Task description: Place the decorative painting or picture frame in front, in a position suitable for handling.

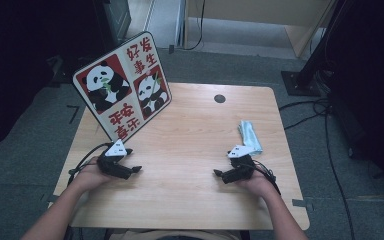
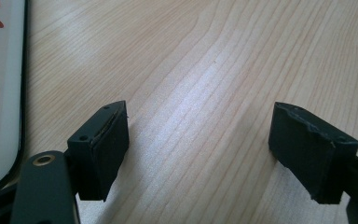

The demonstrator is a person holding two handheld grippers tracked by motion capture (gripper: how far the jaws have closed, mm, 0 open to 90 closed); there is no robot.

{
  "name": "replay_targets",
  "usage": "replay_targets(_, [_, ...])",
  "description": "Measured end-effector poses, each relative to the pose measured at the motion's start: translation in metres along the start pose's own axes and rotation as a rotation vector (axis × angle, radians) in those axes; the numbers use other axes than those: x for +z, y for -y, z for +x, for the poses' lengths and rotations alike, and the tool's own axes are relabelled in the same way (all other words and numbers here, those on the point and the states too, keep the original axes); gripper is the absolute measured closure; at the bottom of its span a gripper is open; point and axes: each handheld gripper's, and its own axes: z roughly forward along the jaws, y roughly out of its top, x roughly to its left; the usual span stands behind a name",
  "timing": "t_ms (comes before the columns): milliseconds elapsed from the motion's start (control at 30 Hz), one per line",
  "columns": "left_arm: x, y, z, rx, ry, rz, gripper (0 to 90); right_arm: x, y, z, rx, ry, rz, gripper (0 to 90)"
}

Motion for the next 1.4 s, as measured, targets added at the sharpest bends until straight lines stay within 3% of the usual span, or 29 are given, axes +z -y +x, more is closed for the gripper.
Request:
replay_targets(933, [0.0003, 0.0014, -0.0011, -0.023, -0.024, -0.006, 16.6, 0.0013, -0.001, -0.0014, -0.005, -0.006, -0.003, 5.8])
replay_targets(1267, [-0.0005, 0.002, -0.0011, -0.043, -0.041, -0.007, 16.9, 0.0016, -0.0015, -0.0018, -0.005, -0.009, -0.001, 5.6])
replay_targets(1400, [-0.003, -0.0007, 0.0006, -0.081, -0.041, 0.008, 21.4, 0.0016, -0.0016, -0.0019, -0.006, -0.01, 0.0, 5.6])
